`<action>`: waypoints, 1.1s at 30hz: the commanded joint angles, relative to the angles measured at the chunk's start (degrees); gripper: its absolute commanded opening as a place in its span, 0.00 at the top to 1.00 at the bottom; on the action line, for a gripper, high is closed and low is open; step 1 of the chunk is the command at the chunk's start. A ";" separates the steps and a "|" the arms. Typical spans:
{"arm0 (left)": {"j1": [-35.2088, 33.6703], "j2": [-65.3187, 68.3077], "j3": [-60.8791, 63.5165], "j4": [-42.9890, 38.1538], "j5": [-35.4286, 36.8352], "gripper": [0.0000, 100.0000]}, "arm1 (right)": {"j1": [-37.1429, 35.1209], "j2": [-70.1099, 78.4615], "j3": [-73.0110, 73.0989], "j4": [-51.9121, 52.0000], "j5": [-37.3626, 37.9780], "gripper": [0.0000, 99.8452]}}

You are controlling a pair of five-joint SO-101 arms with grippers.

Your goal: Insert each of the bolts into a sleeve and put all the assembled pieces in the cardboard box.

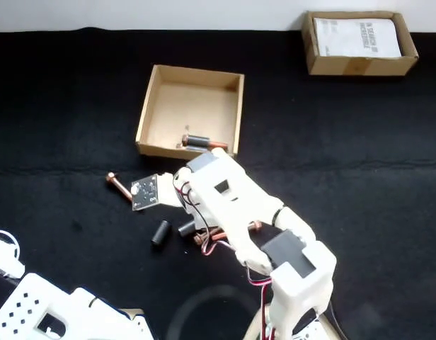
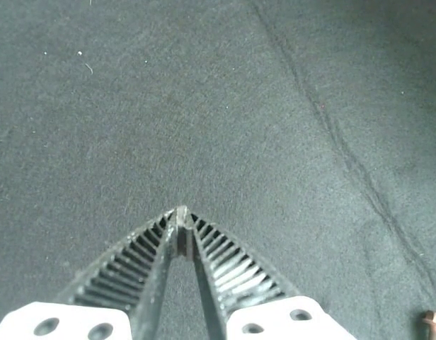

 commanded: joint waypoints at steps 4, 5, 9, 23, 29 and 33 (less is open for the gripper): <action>-0.31 -0.57 -0.22 -1.05 -0.44 0.99 | 0.57 3.03 -1.98 -0.84 0.00 0.99; -0.31 -0.57 -0.13 -1.05 -0.44 0.99 | 0.57 3.21 -1.98 -0.84 0.00 0.99; -0.31 -0.57 1.80 -1.05 -0.44 0.99 | 0.57 2.95 -2.15 -0.48 0.00 0.99; 18.68 -0.13 0.31 12.13 0.09 0.99 | 3.03 -12.44 -31.69 24.92 -11.08 0.99; 35.21 0.13 -11.65 17.85 1.85 0.99 | 4.62 -22.02 -35.74 33.89 -15.65 0.99; 45.32 3.38 -19.12 23.82 3.69 0.99 | 7.96 -30.46 -34.51 35.12 -19.25 0.99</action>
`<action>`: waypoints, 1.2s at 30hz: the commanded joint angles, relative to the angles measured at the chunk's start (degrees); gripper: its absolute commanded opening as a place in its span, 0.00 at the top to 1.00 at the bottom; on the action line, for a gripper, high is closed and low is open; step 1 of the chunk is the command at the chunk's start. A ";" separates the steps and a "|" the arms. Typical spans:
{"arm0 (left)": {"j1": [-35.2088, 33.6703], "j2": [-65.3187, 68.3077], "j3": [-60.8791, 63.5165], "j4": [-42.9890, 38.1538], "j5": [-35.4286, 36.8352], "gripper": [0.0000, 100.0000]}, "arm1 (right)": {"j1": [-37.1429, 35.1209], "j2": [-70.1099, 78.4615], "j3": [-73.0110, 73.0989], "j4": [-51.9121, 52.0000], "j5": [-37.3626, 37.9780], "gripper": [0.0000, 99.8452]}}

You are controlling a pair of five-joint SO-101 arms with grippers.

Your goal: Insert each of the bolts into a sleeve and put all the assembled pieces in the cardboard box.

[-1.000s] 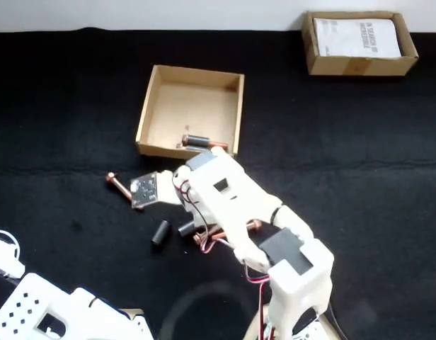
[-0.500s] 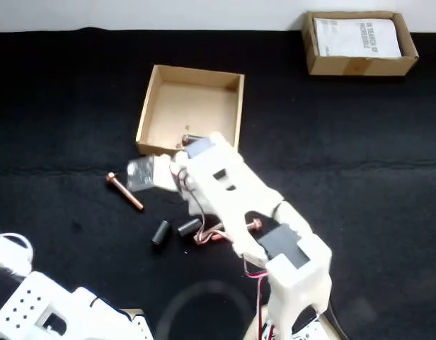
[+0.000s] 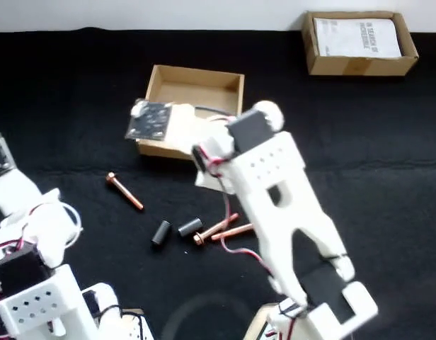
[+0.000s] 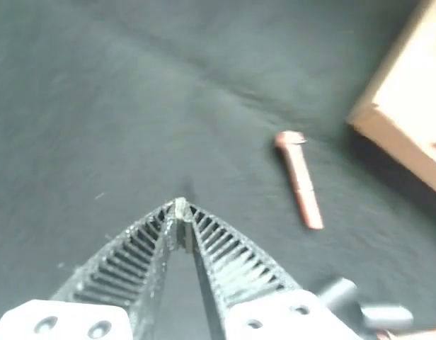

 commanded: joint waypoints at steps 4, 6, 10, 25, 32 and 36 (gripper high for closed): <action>14.73 15.96 -17.10 11.08 7.12 0.99 | 5.93 -17.98 6.46 1.01 -5.80 0.99; 17.98 23.69 -23.60 15.56 8.53 0.99 | 6.55 -23.87 12.62 1.01 -7.38 0.99; 23.96 36.00 -33.98 22.24 8.53 0.99 | 6.64 -35.38 25.36 0.92 -10.55 0.99; 52.62 51.38 -26.33 22.15 15.38 0.99 | 28.62 -66.77 67.56 -7.87 -8.79 0.99; 56.84 67.82 -30.81 17.76 16.53 0.99 | 34.15 -77.23 76.88 -10.24 -4.31 0.99; 60.88 75.30 -37.93 17.93 16.62 0.99 | 35.56 -77.93 79.16 -10.24 -0.18 0.99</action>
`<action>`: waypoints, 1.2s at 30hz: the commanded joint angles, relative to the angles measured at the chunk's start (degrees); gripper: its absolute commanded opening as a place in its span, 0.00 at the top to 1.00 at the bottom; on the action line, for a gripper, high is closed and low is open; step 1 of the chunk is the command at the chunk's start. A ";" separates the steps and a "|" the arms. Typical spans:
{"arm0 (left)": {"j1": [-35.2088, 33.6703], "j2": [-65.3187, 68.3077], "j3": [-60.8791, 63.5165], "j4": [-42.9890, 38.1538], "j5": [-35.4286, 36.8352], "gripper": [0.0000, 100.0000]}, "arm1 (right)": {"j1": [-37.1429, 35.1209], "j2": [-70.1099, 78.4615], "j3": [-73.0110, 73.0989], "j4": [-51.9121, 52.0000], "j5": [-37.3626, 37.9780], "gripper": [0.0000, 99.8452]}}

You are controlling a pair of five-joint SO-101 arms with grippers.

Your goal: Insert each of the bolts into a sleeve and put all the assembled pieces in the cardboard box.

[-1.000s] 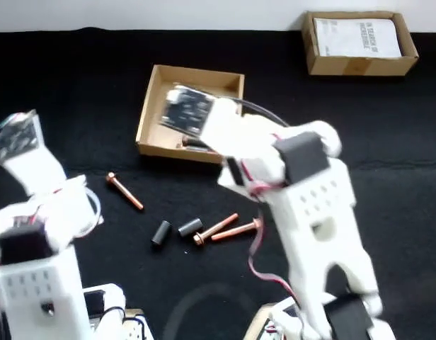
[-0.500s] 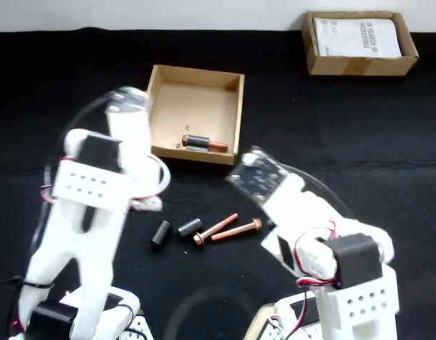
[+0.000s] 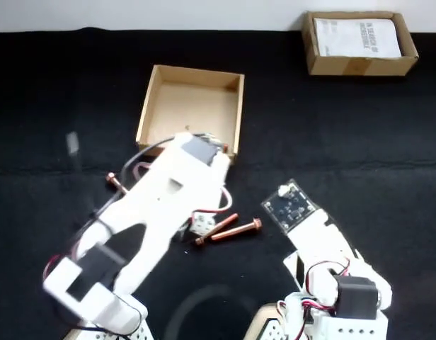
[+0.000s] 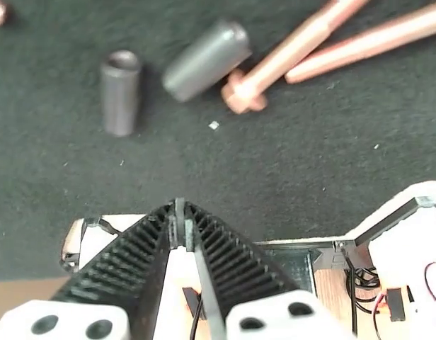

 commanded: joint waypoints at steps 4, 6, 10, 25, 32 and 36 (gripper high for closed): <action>7.25 10.59 -11.56 -0.09 1.58 0.99 | 4.00 -0.92 2.86 -2.77 3.96 0.99; 8.66 14.20 -14.11 -0.09 2.02 0.99 | 5.49 -0.84 3.12 -3.82 4.04 0.99; 9.80 20.97 -18.42 0.26 3.16 0.99 | 5.85 -0.84 3.12 -4.26 4.04 0.99; 7.69 36.09 -29.76 2.90 2.90 0.99 | 5.58 -0.75 3.12 -7.69 4.13 0.99; 1.10 37.67 -35.65 3.60 2.64 0.99 | 5.58 -0.75 3.12 -8.31 4.13 0.99; -5.85 38.02 -41.10 3.34 2.55 0.99 | 5.58 -0.75 3.12 -8.40 4.13 0.99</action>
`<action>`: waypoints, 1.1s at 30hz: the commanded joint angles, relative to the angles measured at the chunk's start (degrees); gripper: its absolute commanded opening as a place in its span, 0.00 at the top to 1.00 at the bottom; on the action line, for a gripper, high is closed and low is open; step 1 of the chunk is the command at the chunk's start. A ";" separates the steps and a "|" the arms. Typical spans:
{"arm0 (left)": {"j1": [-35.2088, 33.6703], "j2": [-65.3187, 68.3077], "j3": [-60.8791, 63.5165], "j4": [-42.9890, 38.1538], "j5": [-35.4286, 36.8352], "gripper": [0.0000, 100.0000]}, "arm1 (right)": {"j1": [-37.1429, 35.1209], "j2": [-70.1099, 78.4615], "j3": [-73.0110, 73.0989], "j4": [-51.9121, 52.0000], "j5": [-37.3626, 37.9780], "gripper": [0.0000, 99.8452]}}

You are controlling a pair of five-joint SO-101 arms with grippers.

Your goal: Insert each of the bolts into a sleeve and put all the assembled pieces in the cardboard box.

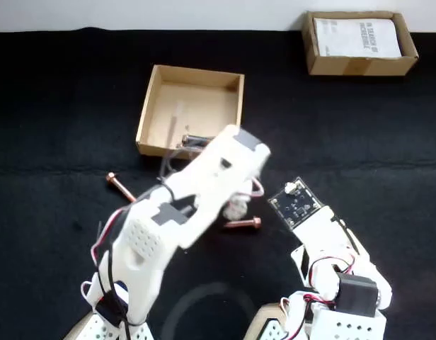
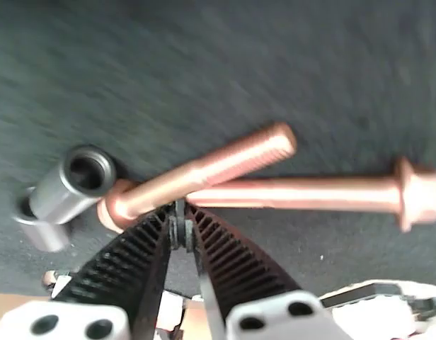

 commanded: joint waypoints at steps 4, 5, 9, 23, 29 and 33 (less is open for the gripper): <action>-9.63 -0.40 -9.01 0.44 -2.20 0.99 | 0.31 -0.13 -0.22 -3.03 0.70 0.99; -10.24 -0.48 -9.80 0.44 -2.64 0.99 | 0.31 -0.13 -0.22 -3.12 0.70 0.99; -10.59 -1.27 -12.79 1.05 -2.73 0.99 | -1.63 -0.04 0.66 -3.74 0.62 0.99; -4.70 -17.10 -12.97 1.23 19.08 0.95 | -2.68 0.92 1.80 -7.96 0.26 0.99; -5.41 -13.05 -11.47 1.23 30.24 0.99 | -2.68 7.34 1.27 -10.33 0.26 0.99; -7.96 -7.25 -10.24 0.09 37.89 0.99 | -2.77 9.89 1.27 -12.35 0.18 0.99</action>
